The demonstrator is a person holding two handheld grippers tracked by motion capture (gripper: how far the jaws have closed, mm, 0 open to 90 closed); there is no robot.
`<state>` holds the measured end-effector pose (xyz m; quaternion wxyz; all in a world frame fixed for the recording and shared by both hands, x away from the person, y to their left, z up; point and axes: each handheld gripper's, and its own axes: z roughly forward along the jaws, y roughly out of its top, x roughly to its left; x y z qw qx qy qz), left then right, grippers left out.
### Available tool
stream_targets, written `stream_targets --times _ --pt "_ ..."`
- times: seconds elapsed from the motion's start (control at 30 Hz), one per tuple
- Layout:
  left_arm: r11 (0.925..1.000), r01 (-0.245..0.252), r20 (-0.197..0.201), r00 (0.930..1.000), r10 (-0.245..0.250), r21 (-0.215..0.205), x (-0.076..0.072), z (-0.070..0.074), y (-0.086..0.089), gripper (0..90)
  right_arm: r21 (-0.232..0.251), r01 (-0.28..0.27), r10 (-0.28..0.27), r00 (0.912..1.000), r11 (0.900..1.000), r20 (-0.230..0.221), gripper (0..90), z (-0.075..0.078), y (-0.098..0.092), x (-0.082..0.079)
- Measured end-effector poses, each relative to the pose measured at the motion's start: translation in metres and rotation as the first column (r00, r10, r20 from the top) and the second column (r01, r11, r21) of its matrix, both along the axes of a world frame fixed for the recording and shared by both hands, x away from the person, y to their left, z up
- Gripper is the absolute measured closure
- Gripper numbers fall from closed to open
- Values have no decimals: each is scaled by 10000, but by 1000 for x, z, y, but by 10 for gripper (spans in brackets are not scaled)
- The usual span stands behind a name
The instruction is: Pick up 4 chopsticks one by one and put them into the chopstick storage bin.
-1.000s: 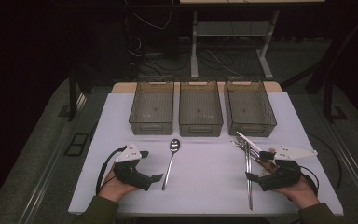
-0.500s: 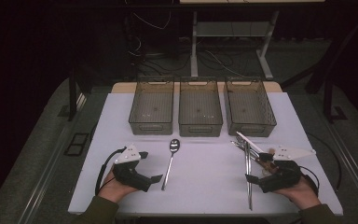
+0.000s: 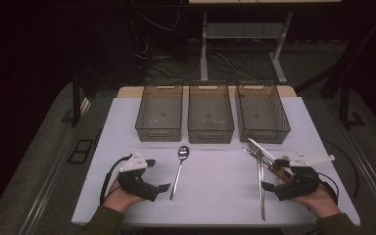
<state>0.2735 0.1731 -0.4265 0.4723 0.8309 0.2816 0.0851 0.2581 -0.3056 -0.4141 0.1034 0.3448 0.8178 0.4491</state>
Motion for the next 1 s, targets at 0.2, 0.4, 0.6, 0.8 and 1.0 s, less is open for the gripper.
stream_targets --times 0.2,0.4,0.6,0.8,1.0 --pt "10000 34 4 10000 -34 -13 0 0 0 0 -63 89 -89 10000 9999 -21 10 2 -3 1" --pt "10000 51 -17 10000 -51 -60 0 0 1 0 -112 141 -143 9998 9998 -102 40 2 -9 3" --pt "9999 78 -11 10000 -78 -73 0 1 1 0 -168 97 -101 9997 9998 -217 77 2 -14 4" --pt "9999 42 9 10000 -42 -96 0 1 1 0 -188 170 -175 9994 9997 -290 153 3 -21 6" --pt "9999 60 0 10000 -60 -100 0 1 1 0 -267 171 -180 9993 9995 -337 239 4 -29 8"
